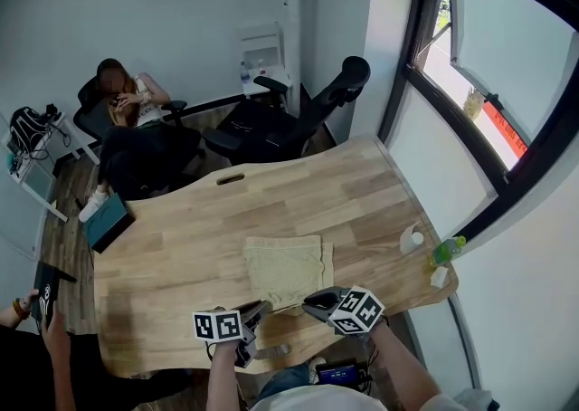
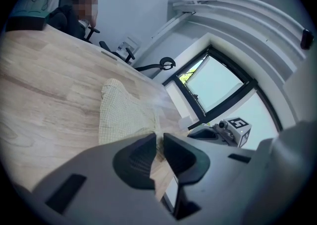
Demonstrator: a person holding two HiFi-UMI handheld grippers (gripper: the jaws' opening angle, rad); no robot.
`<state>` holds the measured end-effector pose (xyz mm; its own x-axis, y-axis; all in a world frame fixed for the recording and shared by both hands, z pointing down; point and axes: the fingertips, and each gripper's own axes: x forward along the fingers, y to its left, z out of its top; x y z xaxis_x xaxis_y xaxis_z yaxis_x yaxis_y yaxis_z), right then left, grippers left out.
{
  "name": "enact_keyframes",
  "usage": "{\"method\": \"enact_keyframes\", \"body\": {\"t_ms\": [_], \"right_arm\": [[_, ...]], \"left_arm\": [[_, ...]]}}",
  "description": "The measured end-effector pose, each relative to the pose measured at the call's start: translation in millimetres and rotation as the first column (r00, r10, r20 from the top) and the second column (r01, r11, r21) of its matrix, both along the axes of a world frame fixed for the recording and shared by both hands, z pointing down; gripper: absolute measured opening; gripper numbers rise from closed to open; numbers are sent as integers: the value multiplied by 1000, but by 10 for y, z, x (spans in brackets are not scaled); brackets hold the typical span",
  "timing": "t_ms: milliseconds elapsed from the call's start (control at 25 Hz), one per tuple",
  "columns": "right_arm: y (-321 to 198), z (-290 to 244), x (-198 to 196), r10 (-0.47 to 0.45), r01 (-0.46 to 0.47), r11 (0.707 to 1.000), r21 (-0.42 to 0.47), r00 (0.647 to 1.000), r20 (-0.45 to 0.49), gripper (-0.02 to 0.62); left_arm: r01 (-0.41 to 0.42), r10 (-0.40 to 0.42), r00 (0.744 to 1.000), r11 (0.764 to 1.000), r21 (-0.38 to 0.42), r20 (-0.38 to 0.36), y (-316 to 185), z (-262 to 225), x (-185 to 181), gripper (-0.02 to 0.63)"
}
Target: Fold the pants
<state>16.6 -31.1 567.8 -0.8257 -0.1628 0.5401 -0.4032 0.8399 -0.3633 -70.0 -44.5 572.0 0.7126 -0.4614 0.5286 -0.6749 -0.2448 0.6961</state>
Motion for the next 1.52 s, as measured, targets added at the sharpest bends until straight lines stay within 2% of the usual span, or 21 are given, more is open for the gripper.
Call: {"method": "enact_keyframes", "body": {"t_ms": [280,920,1280,1520], "right_arm": [[-418,36,35,39,-39,999,-5,999,-6,43],[-1095,100,17,71,-71,997,-17,997,-17,41],[-1399,338,79,101,-103,993,-54,994,-39,41],[-1590,557,147,132,-137,988,-71,989,-72,41]], "left_arm": [[-40,40,999,999,4,-2,-414,-8,40,51],[-65,65,998,998,-5,-19,-1060,52,18,51],[-49,45,997,997,-56,-58,-1416,270,79,51],[-4,-8,994,994,-113,-109,-1607,487,124,51]]}}
